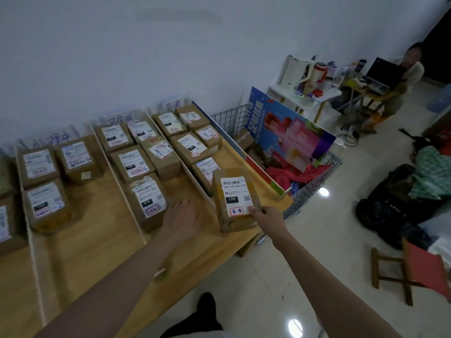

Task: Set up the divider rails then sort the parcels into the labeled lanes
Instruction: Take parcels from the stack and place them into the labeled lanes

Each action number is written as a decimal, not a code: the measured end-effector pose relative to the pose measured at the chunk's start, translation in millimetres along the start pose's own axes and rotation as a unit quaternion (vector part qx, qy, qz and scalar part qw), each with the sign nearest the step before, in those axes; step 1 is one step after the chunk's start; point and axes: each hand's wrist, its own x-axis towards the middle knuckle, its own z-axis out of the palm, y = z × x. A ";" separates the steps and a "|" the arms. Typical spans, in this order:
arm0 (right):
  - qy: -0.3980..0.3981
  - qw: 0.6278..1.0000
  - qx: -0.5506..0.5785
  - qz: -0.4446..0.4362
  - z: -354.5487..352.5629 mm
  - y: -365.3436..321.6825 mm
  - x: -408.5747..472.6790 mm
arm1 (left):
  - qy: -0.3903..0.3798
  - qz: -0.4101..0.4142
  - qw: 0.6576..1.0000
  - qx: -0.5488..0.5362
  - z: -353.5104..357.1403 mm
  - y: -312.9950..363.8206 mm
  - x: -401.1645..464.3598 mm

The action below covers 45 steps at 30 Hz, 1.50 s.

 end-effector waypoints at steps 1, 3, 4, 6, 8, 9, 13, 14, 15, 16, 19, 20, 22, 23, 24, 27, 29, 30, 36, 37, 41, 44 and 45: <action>0.000 1.000 -0.004 -0.004 -7.8 -2.3 13.0 | 0.005 -0.002 1.000 0.004 0.9 4.3 14.3; 0.007 1.000 -0.010 -0.010 -22.8 -7.2 37.2 | 0.007 -0.008 1.000 -0.002 -1.8 12.7 39.7; 0.007 1.000 -0.012 -0.009 -29.7 -9.5 47.9 | 0.002 -0.011 1.000 -0.008 -4.4 17.8 50.2; 0.004 1.000 -0.018 -0.007 -40.0 -11.5 69.9 | -0.012 -0.017 1.000 -0.015 -9.6 28.1 68.1; 0.007 0.999 -0.035 -0.010 -47.4 -14.9 92.9 | -0.019 -0.034 0.999 -0.017 -12.0 36.5 86.6; 0.009 0.999 -0.041 -0.010 -51.0 -17.0 104.6 | -0.022 -0.043 0.999 -0.020 -11.8 39.9 95.9; -0.013 0.999 -0.037 -0.016 -61.0 -25.4 152.4 | -0.030 -0.065 0.997 -0.027 -4.1 49.0 126.5; -0.019 0.999 -0.043 -0.022 -63.0 -28.7 163.2 | -0.033 -0.072 0.997 -0.024 -1.8 51.0 133.6; -0.026 0.998 -0.050 -0.027 -63.5 -30.6 176.6 | -0.031 -0.082 0.996 -0.021 0.8 52.5 141.1; -0.035 0.997 -0.058 -0.034 -63.9 -31.5 190.2 | -0.031 -0.095 0.995 -0.018 2.8 54.9 148.0; -0.067 0.994 -0.072 -0.041 -64.2 -35.1 229.8 | -0.036 -0.128 0.991 -0.013 11.8 63.4 166.5; -0.076 0.993 -0.073 -0.043 -62.9 -36.4 243.2 | -0.041 -0.139 0.989 -0.016 14.1 65.9 172.7; -0.096 0.991 -0.085 -0.049 -58.3 -36.0 268.7 | -0.055 -0.164 0.985 -0.030 18.9 69.4 184.4; -0.107 0.988 -0.095 -0.050 -56.3 -35.9 279.5 | -0.059 -0.173 0.983 -0.031 22.2 71.1 189.3; -0.117 0.986 -0.106 -0.053 -54.3 -35.7 289.3 | -0.062 -0.183 0.981 -0.032 25.4 73.4 194.1; -0.142 0.978 -0.142 -0.062 -48.2 -33.6 316.1 | -0.065 -0.214 0.974 -0.044 32.0 80.5 205.7; -0.155 0.971 -0.169 -0.074 -42.4 -33.9 330.1 | -0.061 -0.230 0.970 -0.044 37.8 83.5 210.6; -0.161 0.968 -0.179 -0.076 -39.0 -35.4 336.0 | -0.057 -0.237 0.969 -0.044 39.7 84.5 213.3; -0.172 0.965 -0.181 -0.084 -16.4 -28.9 365.7 | -0.031 -0.277 0.959 -0.055 44.7 91.8 224.4; -0.174 0.963 -0.189 -0.085 -12.3 -25.9 370.9 | -0.031 -0.281 0.958 -0.054 45.6 92.2 225.0; -0.196 0.951 -0.221 -0.089 -6.9 -30.0 378.0 | -0.037 -0.291 0.955 -0.056 47.7 94.7 225.4; -0.206 0.945 -0.236 -0.094 -7.7 -32.8 379.0 | -0.037 -0.295 0.953 -0.058 49.7 96.6 225.6; -0.209 0.943 -0.240 -0.098 -8.1 -33.5 379.9 | -0.037 -0.295 0.953 -0.056 49.8 97.1 225.7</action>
